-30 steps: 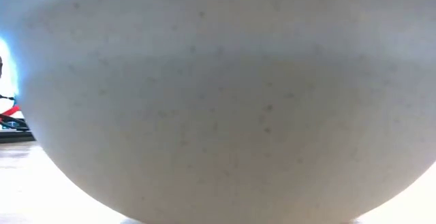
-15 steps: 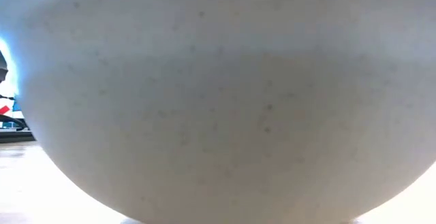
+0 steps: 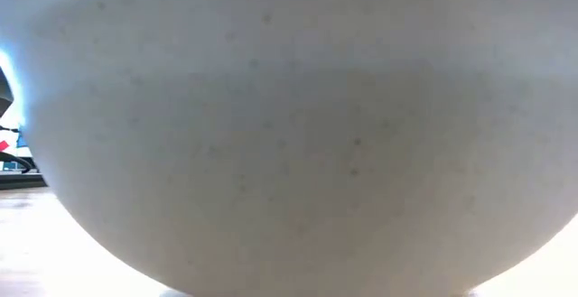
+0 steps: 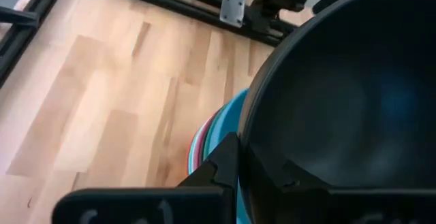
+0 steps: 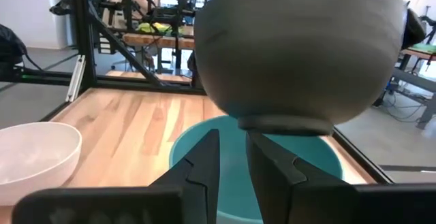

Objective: Nest bowls inside each other
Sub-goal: Stack the black bowl on the blue bowl, then stack the white bowl on the black bowl

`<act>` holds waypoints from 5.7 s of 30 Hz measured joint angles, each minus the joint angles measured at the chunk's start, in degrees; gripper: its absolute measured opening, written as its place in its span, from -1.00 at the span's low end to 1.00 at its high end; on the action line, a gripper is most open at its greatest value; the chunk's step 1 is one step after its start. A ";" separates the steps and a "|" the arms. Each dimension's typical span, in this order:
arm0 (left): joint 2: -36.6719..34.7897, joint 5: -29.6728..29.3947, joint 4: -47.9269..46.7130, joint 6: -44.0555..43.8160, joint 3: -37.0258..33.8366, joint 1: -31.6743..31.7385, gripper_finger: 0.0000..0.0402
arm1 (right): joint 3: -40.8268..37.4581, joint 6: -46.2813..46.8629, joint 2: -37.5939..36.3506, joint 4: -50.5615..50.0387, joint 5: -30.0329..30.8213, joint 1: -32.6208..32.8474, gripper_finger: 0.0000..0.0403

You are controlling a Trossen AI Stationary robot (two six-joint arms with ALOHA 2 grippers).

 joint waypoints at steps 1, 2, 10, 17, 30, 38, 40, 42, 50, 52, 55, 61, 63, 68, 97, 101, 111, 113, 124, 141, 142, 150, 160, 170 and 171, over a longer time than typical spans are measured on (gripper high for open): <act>0.06 -0.25 -0.16 0.21 -0.04 0.00 -1.00 | 0.00 0.00 -0.02 0.00 0.09 0.00 -0.66; 0.09 -0.85 -0.20 0.28 -0.08 -0.06 -1.00 | 0.00 0.02 -0.02 -0.02 0.13 0.00 -0.66; 0.07 -2.46 -0.14 1.53 -0.08 -1.45 -1.00 | 1.17 3.90 0.15 -11.39 3.58 -0.02 -0.66; -0.28 -2.47 -0.20 1.94 0.16 -2.36 -1.00 | 3.19 10.86 5.93 -19.67 4.56 -0.02 -0.66; -6.14 -2.50 -2.25 3.07 0.12 -2.65 -1.00 | 8.41 22.18 30.43 -28.13 6.91 -2.05 -0.66; -8.16 -2.71 -4.88 4.50 0.07 -3.59 -1.00 | 11.34 24.72 41.16 -31.25 6.97 -4.53 -0.66; -8.69 -3.61 -6.50 5.07 0.05 -3.86 -1.00 | 11.60 24.19 42.89 -30.87 7.99 -5.64 -0.66; -9.54 -5.54 -8.31 5.43 0.05 -3.96 -1.00 | 11.80 23.06 44.36 -29.74 8.89 -6.57 -0.66; -12.24 -8.81 -10.76 5.83 -0.01 -4.72 -1.00 | 11.84 15.99 46.46 -18.80 8.94 -7.02 -0.66; -12.90 -8.85 -11.01 5.85 -0.01 -4.79 -1.00 | 11.98 15.39 46.55 -17.81 8.92 -7.02 -0.66; -13.63 -9.98 -11.51 5.84 -0.01 -4.87 -1.00 | 11.90 13.76 47.63 -14.59 8.92 -7.02 -0.66; -14.64 -11.85 -12.62 5.81 -0.03 -5.11 -1.00 | 11.81 9.77 52.00 -7.66 7.97 -7.06 -0.66; -14.92 -12.06 -12.82 5.81 -0.05 -5.14 -1.00 | 11.84 8.06 53.80 -4.43 7.08 -7.08 -0.66; -15.41 -13.64 -14.40 5.78 -0.05 -5.11 -1.00 | 13.49 5.14 58.42 1.09 5.68 -7.28 -0.66; -14.39 -15.76 -27.10 -0.20 -0.14 -0.24 -1.00 | 21.80 -1.64 52.70 -6.77 6.16 -2.97 -0.66; -12.18 -10.00 -27.99 -0.28 -0.10 0.76 -1.00 | 19.84 -0.64 45.29 -9.15 6.58 -1.23 -0.66; -5.37 -6.12 -33.81 -0.25 0.19 1.01 -1.00 | 13.80 -0.74 31.07 -8.91 9.57 1.30 -0.66; -4.73 -6.73 -33.84 -0.25 0.17 1.09 -1.00 | 12.94 -0.75 29.39 -8.50 9.62 1.27 -0.66; -3.65 -10.83 -32.60 -0.06 0.05 1.03 -1.00 | 11.96 -0.74 27.51 -8.41 9.62 1.27 -0.66; -1.35 -13.33 -33.80 -0.22 -0.81 -1.87 -1.00 | 11.92 -0.76 28.24 -8.46 9.52 1.27 -0.66; -1.12 -13.28 -34.15 -0.23 -1.02 -1.97 -1.00 | 11.93 -0.65 28.24 -8.39 9.51 1.27 -0.66; -0.68 -13.37 -34.07 2.74 -1.10 -2.03 -0.96 | 11.87 -0.14 28.35 -8.52 9.39 1.27 -0.66; -0.92 -14.76 -33.38 4.32 -1.05 -2.10 -0.49 | 11.74 0.33 28.52 -8.57 9.36 1.27 -0.66; -4.93 -15.23 -33.02 4.28 0.14 -2.10 -0.19 | 11.72 0.72 28.52 -8.57 9.36 1.27 -0.66; -5.80 -15.25 -33.17 4.25 0.14 -2.10 -0.19 | 11.72 0.74 28.52 -8.57 9.35 1.27 -0.66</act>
